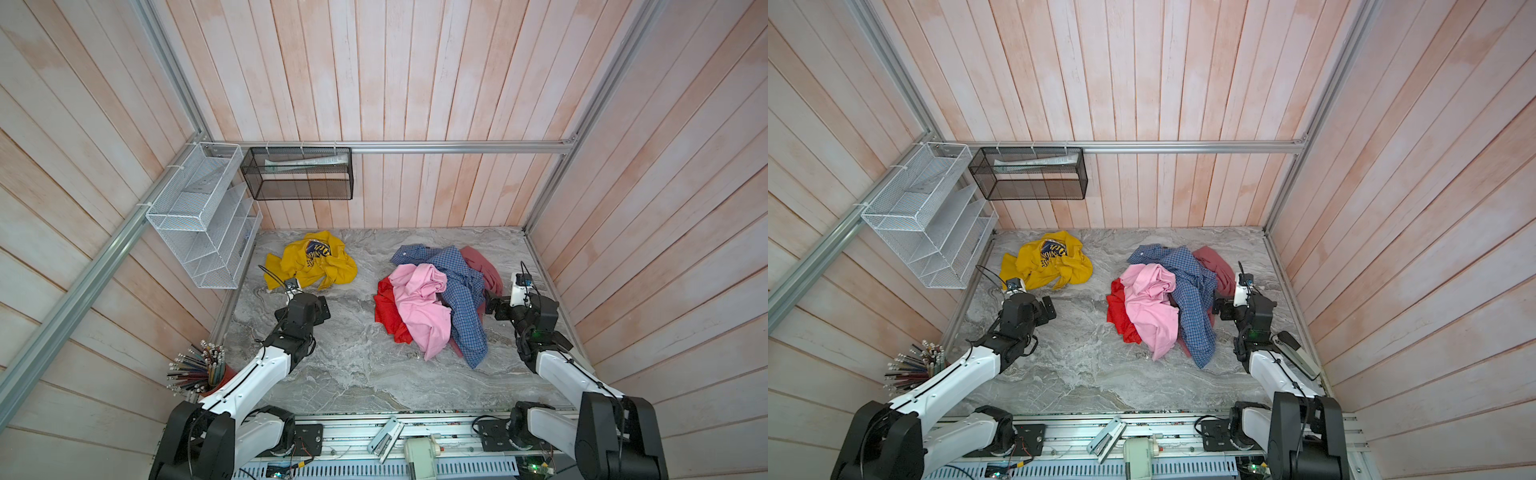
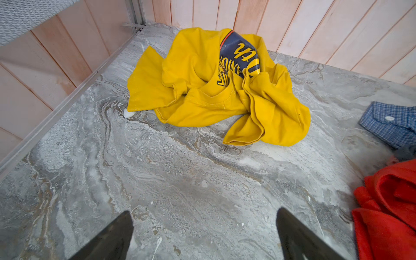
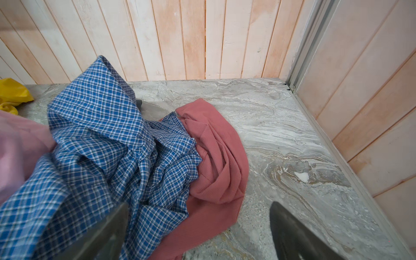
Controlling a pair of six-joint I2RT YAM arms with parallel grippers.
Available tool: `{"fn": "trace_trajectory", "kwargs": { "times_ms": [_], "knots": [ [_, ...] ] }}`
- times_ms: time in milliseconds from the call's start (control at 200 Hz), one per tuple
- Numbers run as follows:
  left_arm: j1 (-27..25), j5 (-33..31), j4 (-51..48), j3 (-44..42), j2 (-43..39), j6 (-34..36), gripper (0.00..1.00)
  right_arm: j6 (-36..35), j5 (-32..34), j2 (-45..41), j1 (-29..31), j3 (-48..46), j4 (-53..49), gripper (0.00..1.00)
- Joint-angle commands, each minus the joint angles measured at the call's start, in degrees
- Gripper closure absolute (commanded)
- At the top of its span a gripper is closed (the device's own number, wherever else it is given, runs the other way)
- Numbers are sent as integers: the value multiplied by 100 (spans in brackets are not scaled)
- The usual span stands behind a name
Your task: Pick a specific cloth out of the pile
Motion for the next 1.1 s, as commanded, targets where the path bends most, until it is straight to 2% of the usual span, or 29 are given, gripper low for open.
{"fn": "trace_trajectory", "kwargs": {
  "times_ms": [0, 275, 535, 670, 790, 940, 1005, 1095],
  "knots": [
    [25, -167, 37, -149, -235, 29, 0, 74, 220, 172, -40, -140, 866, 2],
    [37, -285, -59, -234, -535, 55, 0, 271, 692, 987, -61, -744, 2960, 2],
    [43, -432, 1, -344, -796, 131, 0, 297, 605, 1745, -74, -905, 3840, 2],
    [135, -653, 368, -370, -850, 582, 0, 258, 424, 2241, -66, -736, 4108, 2],
    [540, -436, 1257, -517, -751, 1137, 0, 179, 467, 2087, -33, -605, 3580, 2],
    [1051, 70, 3445, -1216, -241, 2025, 0, 196, 463, 2104, -27, -616, 3642, 2],
    [1315, 401, 4392, -1481, 165, 2053, 0, 189, 464, 2104, -25, -616, 3644, 2],
    [1526, 691, 5207, -1620, 667, 1895, 0, 192, 464, 2099, -30, -620, 3641, 2]
  ]
}}
